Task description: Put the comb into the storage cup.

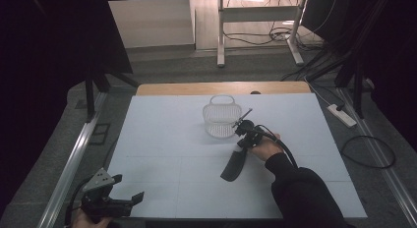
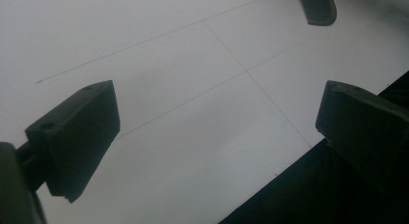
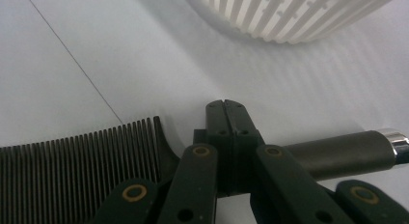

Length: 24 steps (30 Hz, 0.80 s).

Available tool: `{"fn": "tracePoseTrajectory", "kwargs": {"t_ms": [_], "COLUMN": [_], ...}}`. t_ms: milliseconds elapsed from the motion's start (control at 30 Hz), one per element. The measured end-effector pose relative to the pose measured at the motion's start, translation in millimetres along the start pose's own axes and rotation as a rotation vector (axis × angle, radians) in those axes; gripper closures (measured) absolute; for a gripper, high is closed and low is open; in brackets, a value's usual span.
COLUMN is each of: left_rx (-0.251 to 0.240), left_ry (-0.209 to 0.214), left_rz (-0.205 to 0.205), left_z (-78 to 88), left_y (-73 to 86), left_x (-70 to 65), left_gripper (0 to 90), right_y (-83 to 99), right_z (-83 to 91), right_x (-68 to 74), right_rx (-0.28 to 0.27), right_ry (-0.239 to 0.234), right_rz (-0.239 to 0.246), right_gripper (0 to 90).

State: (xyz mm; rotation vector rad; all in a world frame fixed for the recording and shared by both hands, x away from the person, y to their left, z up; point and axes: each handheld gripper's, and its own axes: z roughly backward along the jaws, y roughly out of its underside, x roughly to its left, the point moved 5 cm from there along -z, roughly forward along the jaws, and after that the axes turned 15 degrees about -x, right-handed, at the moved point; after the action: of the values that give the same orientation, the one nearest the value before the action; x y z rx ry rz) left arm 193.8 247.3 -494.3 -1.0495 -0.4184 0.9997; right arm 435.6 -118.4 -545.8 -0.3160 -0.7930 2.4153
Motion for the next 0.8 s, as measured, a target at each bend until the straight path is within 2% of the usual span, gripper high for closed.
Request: {"fn": "tracePoseTrajectory", "kwargs": {"t_ms": [300, 800], "left_rx": [0.000, 0.001], "left_ry": [0.000, -0.002], "left_rz": [0.000, 0.003], "left_z": [-0.1, -0.5], "left_y": [0.0, -0.1], "left_x": [-0.1, 0.1], "left_gripper": [2.7, 2.7], "right_y": [5.6, 21.6], "right_z": [4.0, 17.6], "right_x": [1.4, -5.4], "right_rx": [0.017, 0.041], "right_ry": [0.001, 0.001], "right_rz": [0.015, -0.019], "right_gripper": [89.5, 89.5]}}
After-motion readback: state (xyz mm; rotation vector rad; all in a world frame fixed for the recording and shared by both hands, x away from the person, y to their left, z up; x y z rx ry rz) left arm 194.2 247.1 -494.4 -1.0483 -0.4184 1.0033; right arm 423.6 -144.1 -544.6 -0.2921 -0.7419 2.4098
